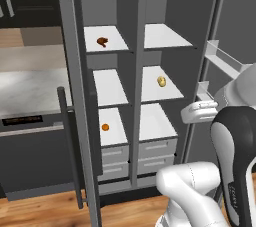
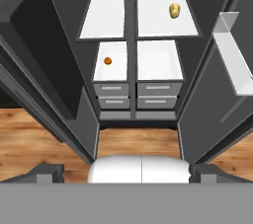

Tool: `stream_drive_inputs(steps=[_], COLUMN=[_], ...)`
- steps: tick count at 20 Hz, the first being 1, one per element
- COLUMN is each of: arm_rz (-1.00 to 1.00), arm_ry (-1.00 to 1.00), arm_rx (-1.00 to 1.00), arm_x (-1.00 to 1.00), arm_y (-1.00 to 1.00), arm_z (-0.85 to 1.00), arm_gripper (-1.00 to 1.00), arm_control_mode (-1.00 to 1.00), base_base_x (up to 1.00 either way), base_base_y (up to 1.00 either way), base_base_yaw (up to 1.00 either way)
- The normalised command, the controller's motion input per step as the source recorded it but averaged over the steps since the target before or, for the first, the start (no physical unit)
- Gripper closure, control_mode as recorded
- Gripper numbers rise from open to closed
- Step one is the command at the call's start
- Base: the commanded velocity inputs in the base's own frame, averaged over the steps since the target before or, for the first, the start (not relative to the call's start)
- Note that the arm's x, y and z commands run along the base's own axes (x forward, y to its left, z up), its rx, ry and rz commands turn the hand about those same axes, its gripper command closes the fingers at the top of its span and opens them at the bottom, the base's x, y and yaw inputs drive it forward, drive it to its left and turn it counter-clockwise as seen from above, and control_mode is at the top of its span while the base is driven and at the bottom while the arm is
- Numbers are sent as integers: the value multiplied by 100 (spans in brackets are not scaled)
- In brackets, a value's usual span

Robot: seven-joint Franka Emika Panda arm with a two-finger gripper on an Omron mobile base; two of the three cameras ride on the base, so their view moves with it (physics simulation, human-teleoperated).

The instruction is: There's a chicken drumstick in the fridge that needs to be moved to the freezer for freezing. Pick up the chicken drumstick from the fridge, place it on any shelf in the freezer, and close the fridge and freezer doors when done.

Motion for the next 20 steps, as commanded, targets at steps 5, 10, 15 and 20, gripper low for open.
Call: stream_drive_inputs(steps=[5, 10, 15, 20], arm_rz=[0, 0, 0, 0], arm_ry=[0, 0, 0, -4], arm_rx=[0, 0, 0, 0], arm_x=[0, 0, -2, 11], arm_y=[0, 0, 0, -19], arm_z=[0, 0, 0, 0], arm_gripper=[-100, -100, -100, -100], arm_control_mode=[100, 100, -100, -100], base_base_x=[-18, -53, -13, 0], base_base_y=[0, -1, 0, 0], base_base_yaw=[0, 0, 0, 0])
